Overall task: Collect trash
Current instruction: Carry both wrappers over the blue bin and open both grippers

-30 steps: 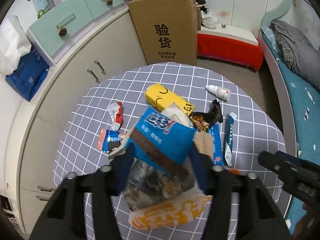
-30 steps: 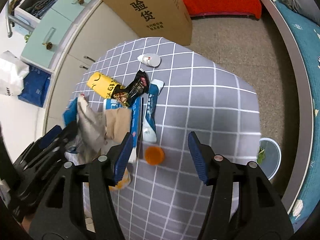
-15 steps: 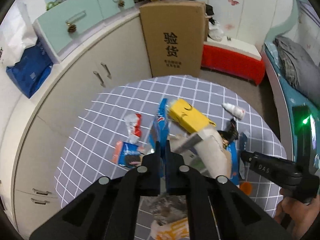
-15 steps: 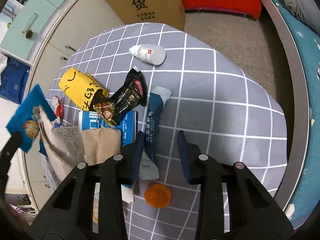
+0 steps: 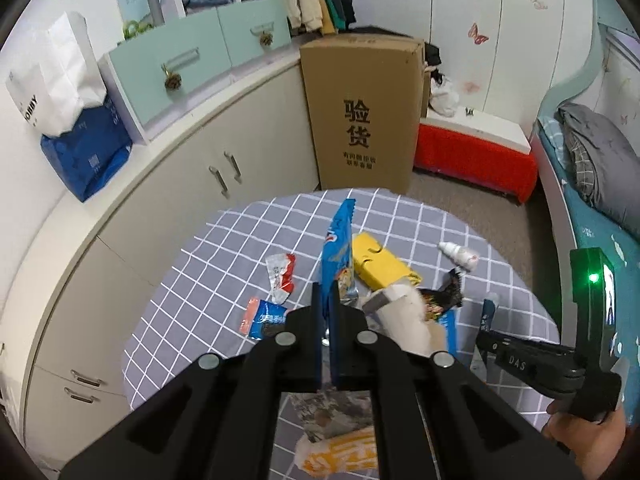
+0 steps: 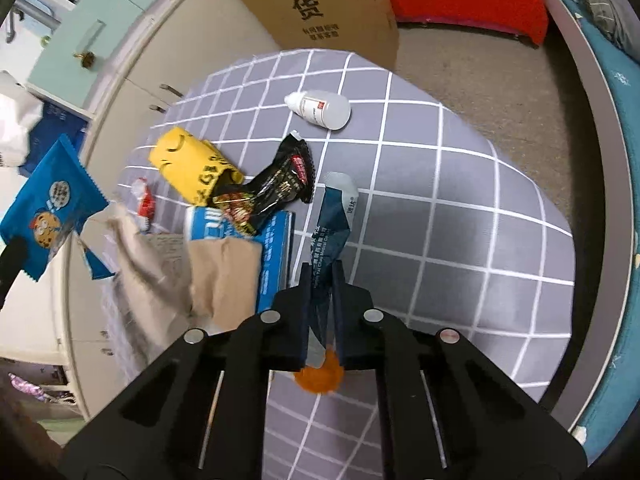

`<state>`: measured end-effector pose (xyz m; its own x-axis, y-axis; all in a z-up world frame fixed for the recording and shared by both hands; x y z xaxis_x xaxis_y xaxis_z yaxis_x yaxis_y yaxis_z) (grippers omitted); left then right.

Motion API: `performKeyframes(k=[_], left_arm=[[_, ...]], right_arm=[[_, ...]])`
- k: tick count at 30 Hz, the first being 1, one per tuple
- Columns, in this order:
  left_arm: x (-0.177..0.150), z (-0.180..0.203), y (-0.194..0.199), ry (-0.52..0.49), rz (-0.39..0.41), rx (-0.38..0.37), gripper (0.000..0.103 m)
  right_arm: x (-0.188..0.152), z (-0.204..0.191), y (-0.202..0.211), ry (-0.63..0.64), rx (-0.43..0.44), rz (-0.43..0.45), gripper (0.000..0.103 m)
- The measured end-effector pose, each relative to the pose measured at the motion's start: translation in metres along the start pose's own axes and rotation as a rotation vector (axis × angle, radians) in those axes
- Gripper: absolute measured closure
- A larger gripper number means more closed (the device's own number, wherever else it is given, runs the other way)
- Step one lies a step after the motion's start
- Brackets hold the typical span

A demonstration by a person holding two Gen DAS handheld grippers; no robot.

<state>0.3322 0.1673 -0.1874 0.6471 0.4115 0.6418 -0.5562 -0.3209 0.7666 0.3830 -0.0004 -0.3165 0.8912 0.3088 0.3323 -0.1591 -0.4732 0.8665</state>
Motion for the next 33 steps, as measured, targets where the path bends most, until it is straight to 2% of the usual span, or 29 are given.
performKeyframes(k=[3, 8, 13, 17, 23, 28, 33], left_arm=[[-0.006, 0.019, 0.016, -0.001, 0.016, -0.013, 0.101], [-0.028, 0.076, 0.051, -0.012, 0.036, -0.07, 0.101], [-0.07, 0.141, 0.064, -0.054, -0.015, -0.137, 0.101], [-0.126, 0.204, 0.065, -0.118, -0.103, -0.201, 0.101], [-0.231, 0.276, 0.044, -0.226, -0.297, -0.255, 0.101], [-0.318, 0.311, 0.014, -0.305, -0.458, -0.27, 0.101], [-0.396, 0.333, -0.027, -0.298, -0.651, -0.274, 0.1]], right_arm=[[-0.006, 0.006, 0.026, 0.0, 0.035, 0.031, 0.093], [-0.027, 0.032, 0.079, -0.015, 0.073, 0.086, 0.093], [-0.064, 0.081, 0.128, -0.049, 0.062, 0.111, 0.093], [-0.112, 0.138, 0.155, -0.124, 0.023, 0.104, 0.093], [-0.187, 0.213, 0.163, -0.239, -0.041, 0.049, 0.093], [-0.253, 0.265, 0.148, -0.342, -0.076, -0.015, 0.093], [-0.301, 0.304, 0.12, -0.414, -0.09, -0.069, 0.093]])
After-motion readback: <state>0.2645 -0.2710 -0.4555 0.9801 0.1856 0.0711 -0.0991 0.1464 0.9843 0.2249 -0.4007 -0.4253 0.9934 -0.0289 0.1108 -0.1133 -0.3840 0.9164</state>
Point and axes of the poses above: each gripper's, at about its wrist camera, not at the fingertips, and y roughly against the way its jaws point, z to its right, x to its top, the point moved 9 cm from there along -y, roughly the way its jaws point, and after that the axes turned 14 degrees about y, right-handed, at the moved point
